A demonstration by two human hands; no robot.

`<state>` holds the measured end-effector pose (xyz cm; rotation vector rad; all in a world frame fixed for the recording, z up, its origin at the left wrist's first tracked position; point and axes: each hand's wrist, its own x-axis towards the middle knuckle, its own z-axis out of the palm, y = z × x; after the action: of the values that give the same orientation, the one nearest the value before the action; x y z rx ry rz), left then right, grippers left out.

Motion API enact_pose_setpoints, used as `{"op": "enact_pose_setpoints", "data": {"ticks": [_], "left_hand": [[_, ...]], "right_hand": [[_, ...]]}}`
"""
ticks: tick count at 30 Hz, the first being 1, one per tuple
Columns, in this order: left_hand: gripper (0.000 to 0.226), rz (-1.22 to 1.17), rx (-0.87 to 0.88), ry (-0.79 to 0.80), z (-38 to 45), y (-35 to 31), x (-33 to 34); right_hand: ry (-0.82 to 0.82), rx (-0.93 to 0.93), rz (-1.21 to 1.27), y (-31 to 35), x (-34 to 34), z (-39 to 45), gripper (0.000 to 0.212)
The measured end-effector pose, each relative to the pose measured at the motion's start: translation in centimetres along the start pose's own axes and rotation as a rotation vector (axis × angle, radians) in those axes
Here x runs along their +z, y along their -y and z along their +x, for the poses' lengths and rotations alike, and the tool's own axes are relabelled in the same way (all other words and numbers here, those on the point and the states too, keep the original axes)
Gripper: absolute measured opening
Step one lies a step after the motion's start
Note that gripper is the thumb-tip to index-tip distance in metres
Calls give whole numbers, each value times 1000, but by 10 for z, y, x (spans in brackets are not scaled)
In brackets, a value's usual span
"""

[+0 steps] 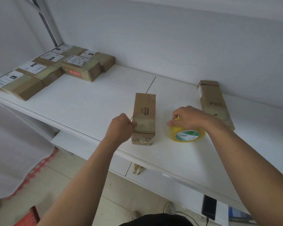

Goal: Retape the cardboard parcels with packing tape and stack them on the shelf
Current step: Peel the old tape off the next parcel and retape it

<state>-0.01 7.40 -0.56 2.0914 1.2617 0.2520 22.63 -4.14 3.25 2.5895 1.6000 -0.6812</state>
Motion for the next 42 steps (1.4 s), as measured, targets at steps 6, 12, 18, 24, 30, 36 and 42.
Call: {"op": "enact_pose_setpoints", "data": {"ticks": [6,12,18,24,30,36,42], "left_hand": [[13,-196,37,-95,0,8,12],[39,241,609,-412,-6,23,32],[35,358,718,-389,-9,29,34],[57,580,557,-243,-32,16,41],[76,699,684,-197,-31,16,58],[75,722,688,-171,-23,18,65],[70,730,625,-310,-19,6,81]], "right_hand": [[-5,-3,16,-1,8,3,40],[-27,6,14,-3,15,6,39],[-30,-1,38,-6,18,6,38],[-35,-7,46,-7,22,7,39],[-38,-10,53,-9,25,7,39],[-81,3,83,-10,25,7,39],[-127,-2,208,-17,32,5,26]]}}
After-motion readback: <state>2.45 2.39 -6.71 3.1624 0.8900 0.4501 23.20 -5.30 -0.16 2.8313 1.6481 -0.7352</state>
